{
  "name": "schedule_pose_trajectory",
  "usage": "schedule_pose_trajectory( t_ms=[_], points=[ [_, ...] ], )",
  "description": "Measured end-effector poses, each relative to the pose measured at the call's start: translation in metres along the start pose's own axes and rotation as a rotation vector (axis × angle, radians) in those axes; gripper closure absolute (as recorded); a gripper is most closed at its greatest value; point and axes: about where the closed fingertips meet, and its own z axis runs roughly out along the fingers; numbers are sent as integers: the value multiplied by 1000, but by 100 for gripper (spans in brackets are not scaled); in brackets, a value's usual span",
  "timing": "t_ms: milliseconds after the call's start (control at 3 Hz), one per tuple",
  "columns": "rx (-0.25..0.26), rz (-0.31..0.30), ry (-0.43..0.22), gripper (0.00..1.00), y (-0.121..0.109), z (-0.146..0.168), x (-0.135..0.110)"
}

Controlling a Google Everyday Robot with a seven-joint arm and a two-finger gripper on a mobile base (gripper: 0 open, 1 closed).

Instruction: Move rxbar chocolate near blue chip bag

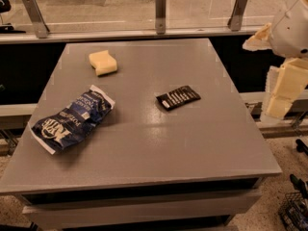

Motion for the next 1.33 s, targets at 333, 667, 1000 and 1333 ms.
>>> schedule_pose_trajectory(
  t_ms=[333, 667, 1000, 1333],
  points=[
    [-31, -24, -92, 0, -18, -4, -1],
    [-35, -75, -155, 0, -43, -2, -14],
    [-21, -188, -186, 0, -52, 5, -37],
    [-48, -350, -234, 0, -38, 22, -50]
  ],
)
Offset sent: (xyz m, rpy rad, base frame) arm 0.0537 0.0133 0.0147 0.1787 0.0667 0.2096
